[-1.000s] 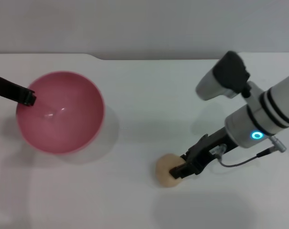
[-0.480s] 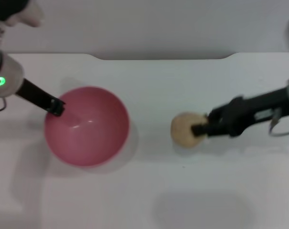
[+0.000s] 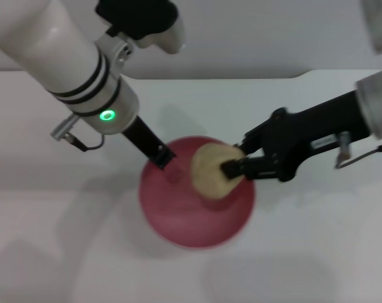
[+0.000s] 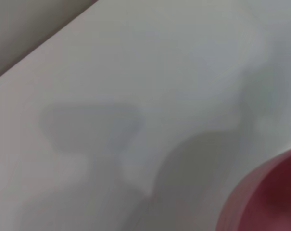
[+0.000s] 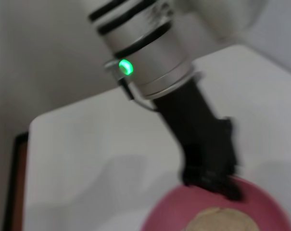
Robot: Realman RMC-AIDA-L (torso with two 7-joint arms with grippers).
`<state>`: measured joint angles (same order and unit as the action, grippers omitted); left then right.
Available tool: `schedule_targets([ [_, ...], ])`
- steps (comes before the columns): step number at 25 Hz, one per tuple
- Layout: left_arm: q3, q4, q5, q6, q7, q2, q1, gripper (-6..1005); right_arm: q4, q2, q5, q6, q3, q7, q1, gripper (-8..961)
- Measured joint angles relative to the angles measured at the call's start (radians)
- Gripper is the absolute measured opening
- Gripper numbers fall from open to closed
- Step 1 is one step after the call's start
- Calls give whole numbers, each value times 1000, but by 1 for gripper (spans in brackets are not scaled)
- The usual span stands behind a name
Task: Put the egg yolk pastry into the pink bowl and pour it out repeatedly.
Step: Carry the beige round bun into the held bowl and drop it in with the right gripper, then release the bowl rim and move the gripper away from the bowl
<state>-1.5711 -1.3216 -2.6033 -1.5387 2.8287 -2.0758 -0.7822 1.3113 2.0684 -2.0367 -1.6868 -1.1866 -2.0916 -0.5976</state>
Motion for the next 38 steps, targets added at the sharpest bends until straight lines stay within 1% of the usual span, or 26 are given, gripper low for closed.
schedule_targets([
  [2, -15, 1, 28, 14, 1, -1, -9, -2, -51, 0, -2, 15, -40, 11, -33, 219],
  [5, -20, 3, 43, 28, 2, -2, -11, -2, -109, 0, -14, 32, -72, 15, -69, 196],
  [8, -20, 5, 52, 32, 3, -1, -8, -2, -128, 2, -42, 54, -93, 12, -83, 234],
  [11, -17, 8, 53, 34, 3, 0, -1, -2, -126, 4, -51, 69, -100, 8, -81, 272],
  [17, -16, 17, 54, 34, 3, 3, 2, -2, -112, 2, -52, 74, -82, -4, -67, 399],
  [19, -21, 18, 54, 35, 3, 3, 2, -2, -95, 2, -52, 83, -58, -20, -52, 441],
  [22, -50, 30, 61, 47, 3, 0, -3, -1, -66, 2, -52, 121, 9, -65, -18, 505],
  [26, -109, 72, 99, 98, 3, -1, -13, -1, -43, 1, -10, 157, 141, -80, 44, 507],
  [29, -138, 92, 125, 145, 3, -1, -15, -1, -41, -2, 27, 163, 200, -77, 85, 507],
  [32, -163, 109, 139, 182, 2, -1, -15, 0, -40, -2, 34, 165, 241, -76, 117, 507],
  [38, -206, 183, 144, 241, -6, -1, -34, 1, -42, 0, 35, 166, 252, -74, 136, 506],
])
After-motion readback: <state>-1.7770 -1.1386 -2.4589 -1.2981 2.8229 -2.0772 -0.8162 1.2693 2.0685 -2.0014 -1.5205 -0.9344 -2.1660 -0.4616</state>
